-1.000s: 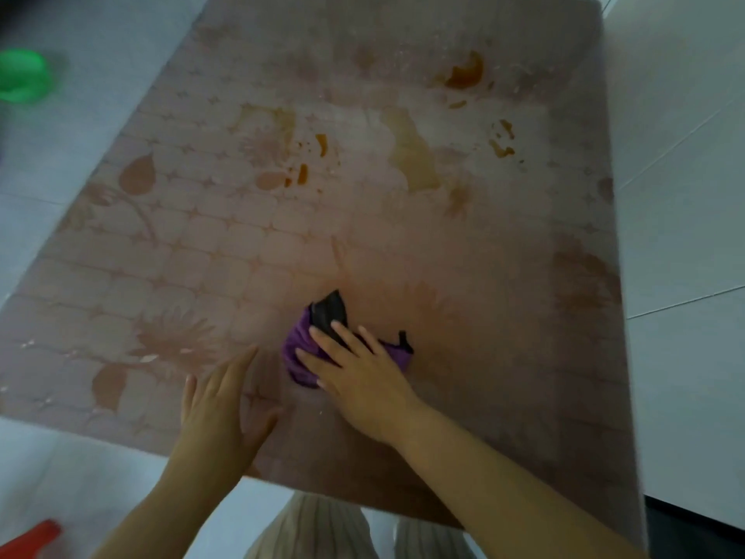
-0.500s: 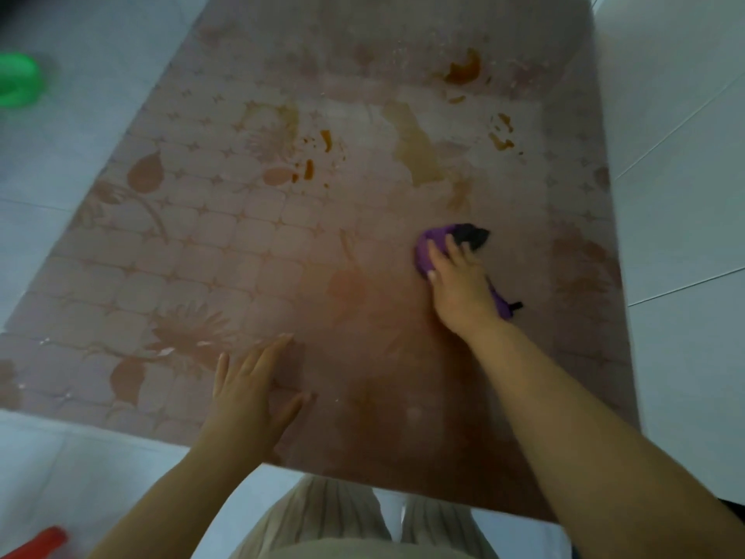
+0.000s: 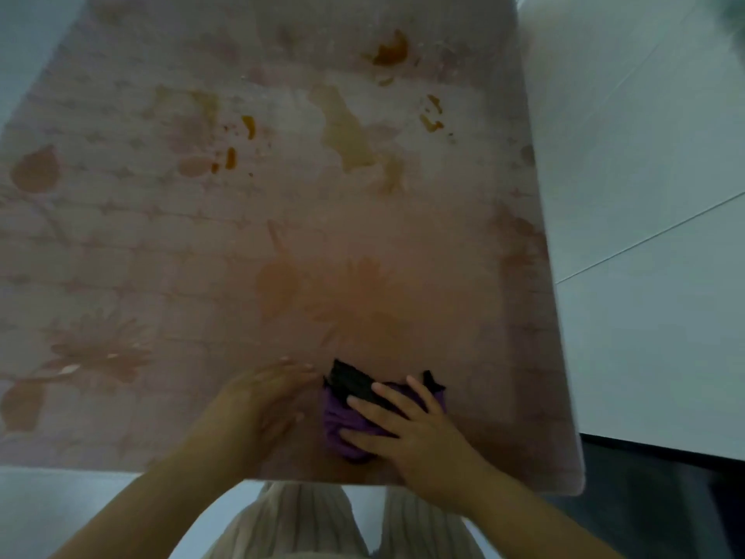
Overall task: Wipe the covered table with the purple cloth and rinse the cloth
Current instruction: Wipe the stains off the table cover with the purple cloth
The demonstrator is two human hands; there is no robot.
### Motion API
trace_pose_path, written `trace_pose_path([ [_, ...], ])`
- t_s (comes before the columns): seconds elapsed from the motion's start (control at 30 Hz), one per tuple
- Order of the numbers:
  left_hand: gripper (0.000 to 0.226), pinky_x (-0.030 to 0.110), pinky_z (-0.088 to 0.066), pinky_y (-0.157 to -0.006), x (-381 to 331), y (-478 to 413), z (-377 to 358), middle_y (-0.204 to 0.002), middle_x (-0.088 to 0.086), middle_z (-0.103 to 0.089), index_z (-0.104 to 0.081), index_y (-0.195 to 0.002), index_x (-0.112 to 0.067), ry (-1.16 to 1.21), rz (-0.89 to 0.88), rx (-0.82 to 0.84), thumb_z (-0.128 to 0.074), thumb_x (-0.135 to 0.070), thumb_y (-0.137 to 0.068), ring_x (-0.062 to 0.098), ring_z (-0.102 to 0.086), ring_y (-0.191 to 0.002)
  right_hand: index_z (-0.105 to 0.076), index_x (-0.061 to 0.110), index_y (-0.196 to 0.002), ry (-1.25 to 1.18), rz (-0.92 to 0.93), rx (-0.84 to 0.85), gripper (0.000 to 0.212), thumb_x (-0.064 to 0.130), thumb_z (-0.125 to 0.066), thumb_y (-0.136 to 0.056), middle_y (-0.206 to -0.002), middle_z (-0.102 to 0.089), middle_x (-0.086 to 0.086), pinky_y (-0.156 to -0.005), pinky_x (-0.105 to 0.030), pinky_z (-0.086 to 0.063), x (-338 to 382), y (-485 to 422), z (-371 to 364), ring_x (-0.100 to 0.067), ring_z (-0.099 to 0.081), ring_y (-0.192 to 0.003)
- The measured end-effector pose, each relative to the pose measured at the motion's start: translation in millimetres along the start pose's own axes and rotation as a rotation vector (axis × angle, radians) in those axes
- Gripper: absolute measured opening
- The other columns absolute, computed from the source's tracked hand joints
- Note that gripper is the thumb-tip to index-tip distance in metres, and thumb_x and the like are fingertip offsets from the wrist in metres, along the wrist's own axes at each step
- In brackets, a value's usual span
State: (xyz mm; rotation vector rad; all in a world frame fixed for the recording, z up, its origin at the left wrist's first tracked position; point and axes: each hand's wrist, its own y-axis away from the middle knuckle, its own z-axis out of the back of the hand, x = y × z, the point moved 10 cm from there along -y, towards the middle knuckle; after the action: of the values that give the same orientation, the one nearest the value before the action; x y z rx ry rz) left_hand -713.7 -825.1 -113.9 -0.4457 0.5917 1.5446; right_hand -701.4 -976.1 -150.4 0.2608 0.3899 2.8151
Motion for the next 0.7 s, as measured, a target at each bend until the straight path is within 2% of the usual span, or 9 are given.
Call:
trace_pose_path([
  [0.1, 0.040, 0.023, -0.037, -0.092, -28.3, -10.8, -19.1, -0.113, -0.016, -0.063, -0.056, -0.113, -0.033, -0.049, -0.038, 0.005, -0.052, -0.041, -0.074, 0.006, -0.050, -0.110, -0.036, 0.043, -0.130, -0.023, -0.133, 0.002, 0.059, 0.024, -0.041, -0.074, -0.138, -0.049, 0.008, -0.100, -0.053, -0.038, -77.2, 25.3, 1.4, -0.023, -0.051, -0.123],
  [0.17, 0.042, 0.030, -0.033, -0.095, -48.7, -16.0, -27.3, -0.113, -0.016, -0.062, -0.054, -0.114, -0.032, -0.087, -0.039, -0.033, -0.051, -0.042, -0.073, 0.007, -0.048, -0.109, -0.034, 0.038, -0.134, -0.072, -0.269, -0.056, 0.059, 0.017, -0.037, -0.078, -0.141, -0.047, 0.001, -0.098, -0.055, -0.040, -133.8, 25.5, 16.9, -0.027, -0.048, -0.127],
  [0.23, 0.043, 0.031, -0.027, -0.095, -66.5, -18.6, -34.2, -0.110, -0.010, -0.065, -0.050, -0.114, -0.030, -0.140, 0.000, -0.100, -0.048, -0.044, -0.073, 0.009, -0.048, -0.108, -0.024, 0.034, -0.143, -0.159, -0.398, -0.118, 0.057, 0.009, -0.033, -0.092, -0.154, -0.023, -0.001, -0.112, -0.049, -0.018, -175.0, 16.8, 33.0, -0.027, -0.021, -0.142],
  [0.3, 0.045, 0.032, -0.029, -0.094, -81.9, -20.4, -39.1, -0.108, 0.000, -0.068, -0.047, -0.116, -0.027, -0.143, 0.080, -0.186, -0.042, -0.053, -0.080, 0.016, -0.053, -0.106, -0.014, 0.030, -0.147, -0.255, -0.445, -0.132, 0.053, 0.014, -0.029, -0.100, -0.158, -0.002, -0.002, -0.116, -0.041, -0.001, -184.2, 3.1, 38.2, -0.026, 0.001, -0.145],
  [0.33, 0.048, 0.034, -0.033, -0.094, -88.9, -19.9, -42.1, -0.108, 0.004, -0.068, -0.046, -0.117, -0.025, -0.129, 0.130, -0.230, -0.035, -0.058, -0.084, 0.018, -0.054, -0.104, -0.013, 0.027, -0.148, -0.275, -0.406, -0.140, 0.052, 0.016, -0.029, -0.100, -0.158, 0.000, -0.004, -0.116, -0.041, -0.001, -173.5, -3.2, 40.1, -0.028, 0.003, -0.144],
  [0.4, 0.056, 0.044, -0.045, -0.089, -106.6, -16.5, -48.0, -0.106, 0.011, -0.067, -0.048, -0.117, -0.020, -0.084, 0.230, -0.322, -0.023, -0.061, -0.088, 0.020, -0.054, -0.100, -0.014, 0.024, -0.148, -0.283, -0.196, -0.111, 0.053, 0.016, -0.032, -0.099, -0.158, -0.001, -0.006, -0.115, -0.043, -0.002, -128.7, -3.7, 34.1, -0.031, 0.001, -0.144],
  [0.5, 0.052, 0.055, -0.044, -0.086, -134.8, -12.5, -63.2, -0.109, 0.014, -0.066, -0.056, -0.118, -0.011, -0.054, 0.379, -0.392, -0.037, -0.048, -0.086, 0.027, -0.057, -0.099, -0.017, 0.029, -0.147, -0.258, 0.146, -0.004, 0.057, 0.012, -0.035, -0.096, -0.158, -0.001, 0.001, -0.116, -0.042, 0.003, -63.9, 43.1, 12.7, -0.024, 0.006, -0.144],
  [0.6, 0.042, 0.053, -0.034, -0.102, -154.7, -6.4, -89.7, -0.121, 0.008, -0.061, -0.052, -0.124, -0.016, -0.013, 0.522, -0.343, -0.051, -0.029, -0.084, 0.028, -0.055, -0.111, -0.021, 0.031, -0.146, -0.250, 0.298, 0.026, 0.057, 0.009, -0.036, -0.095, -0.158, -0.004, 0.004, -0.116, -0.038, 0.005, -65.6, 90.1, -2.1, -0.020, 0.006, -0.144],
  [0.7, 0.045, 0.045, -0.027, -0.103, -177.8, -5.7, -103.4, -0.123, 0.000, -0.060, -0.052, -0.123, -0.022, -0.020, 0.484, -0.326, -0.040, -0.037, -0.082, 0.019, -0.054, -0.116, -0.029, 0.032, -0.143, -0.227, 0.385, 0.001, 0.060, 0.002, -0.038, -0.092, -0.156, -0.012, 0.004, -0.116, -0.040, -0.005, -101.9, 103.0, -5.3, -0.023, -0.004, -0.145],
])
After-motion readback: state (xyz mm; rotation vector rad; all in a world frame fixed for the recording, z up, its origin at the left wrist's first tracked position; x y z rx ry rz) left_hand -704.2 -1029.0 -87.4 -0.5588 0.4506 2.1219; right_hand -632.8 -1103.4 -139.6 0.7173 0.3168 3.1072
